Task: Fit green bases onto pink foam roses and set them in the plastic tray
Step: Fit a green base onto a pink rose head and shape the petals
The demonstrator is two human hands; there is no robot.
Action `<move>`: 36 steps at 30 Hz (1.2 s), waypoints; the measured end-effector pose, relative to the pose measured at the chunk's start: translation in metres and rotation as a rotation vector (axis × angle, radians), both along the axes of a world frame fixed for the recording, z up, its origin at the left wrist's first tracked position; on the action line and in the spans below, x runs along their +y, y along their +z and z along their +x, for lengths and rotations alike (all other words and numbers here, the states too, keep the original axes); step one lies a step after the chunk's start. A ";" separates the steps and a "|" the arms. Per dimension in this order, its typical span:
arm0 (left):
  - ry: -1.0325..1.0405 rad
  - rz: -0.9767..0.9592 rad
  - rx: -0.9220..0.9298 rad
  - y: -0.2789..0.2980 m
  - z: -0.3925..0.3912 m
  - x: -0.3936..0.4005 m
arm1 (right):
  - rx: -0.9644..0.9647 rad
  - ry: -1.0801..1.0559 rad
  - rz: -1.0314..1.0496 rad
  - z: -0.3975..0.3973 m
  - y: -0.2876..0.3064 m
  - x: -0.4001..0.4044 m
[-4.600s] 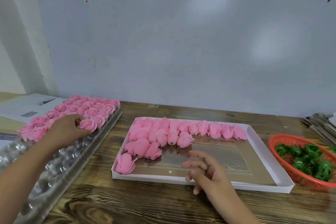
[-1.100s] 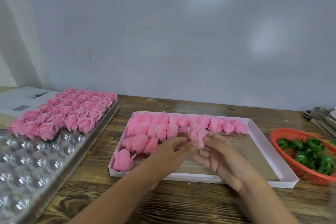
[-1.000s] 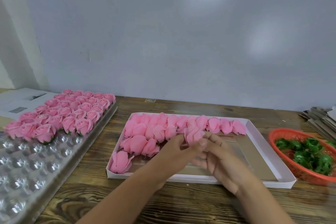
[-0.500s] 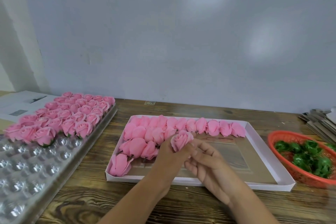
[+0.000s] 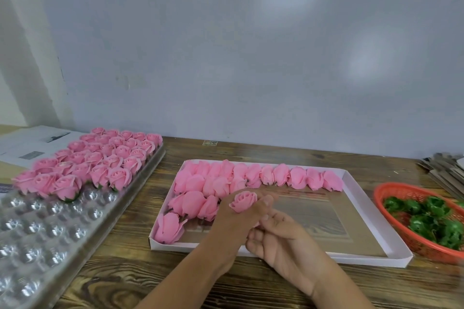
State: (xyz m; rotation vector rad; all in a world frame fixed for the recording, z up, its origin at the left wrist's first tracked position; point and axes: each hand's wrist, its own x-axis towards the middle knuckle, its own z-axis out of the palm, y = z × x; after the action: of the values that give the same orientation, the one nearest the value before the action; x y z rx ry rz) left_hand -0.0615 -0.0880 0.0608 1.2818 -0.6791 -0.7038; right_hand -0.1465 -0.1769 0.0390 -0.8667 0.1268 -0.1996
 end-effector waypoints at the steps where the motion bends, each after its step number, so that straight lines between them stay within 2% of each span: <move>1: -0.010 -0.004 -0.003 0.000 0.000 0.001 | 0.018 0.012 0.009 -0.001 0.002 0.000; 8: -0.028 -0.021 -0.048 0.000 -0.003 0.003 | 0.148 0.024 0.022 0.000 0.001 0.002; 16: 0.036 -0.008 -0.037 -0.001 0.003 0.003 | 0.054 -0.039 -0.075 0.004 -0.002 0.004; 22: -0.033 -0.003 -0.063 -0.001 0.000 0.007 | 0.162 0.096 -0.091 0.000 0.000 0.005; 28: 0.048 -0.022 -0.009 -0.003 0.002 0.004 | 0.097 -0.024 -0.080 0.004 0.002 0.010; 32: 0.051 -0.033 -0.040 -0.001 0.001 0.004 | 0.038 -0.062 -0.085 0.004 0.001 0.010; 36: -0.026 -0.055 -0.049 -0.002 0.000 0.006 | 0.106 0.044 -0.089 0.000 0.002 0.008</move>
State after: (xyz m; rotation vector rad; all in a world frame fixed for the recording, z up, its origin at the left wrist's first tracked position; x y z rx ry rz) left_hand -0.0611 -0.0817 0.0592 1.2450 -0.7519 -0.6726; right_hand -0.1464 -0.1689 0.0411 -0.9683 0.1991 -0.1185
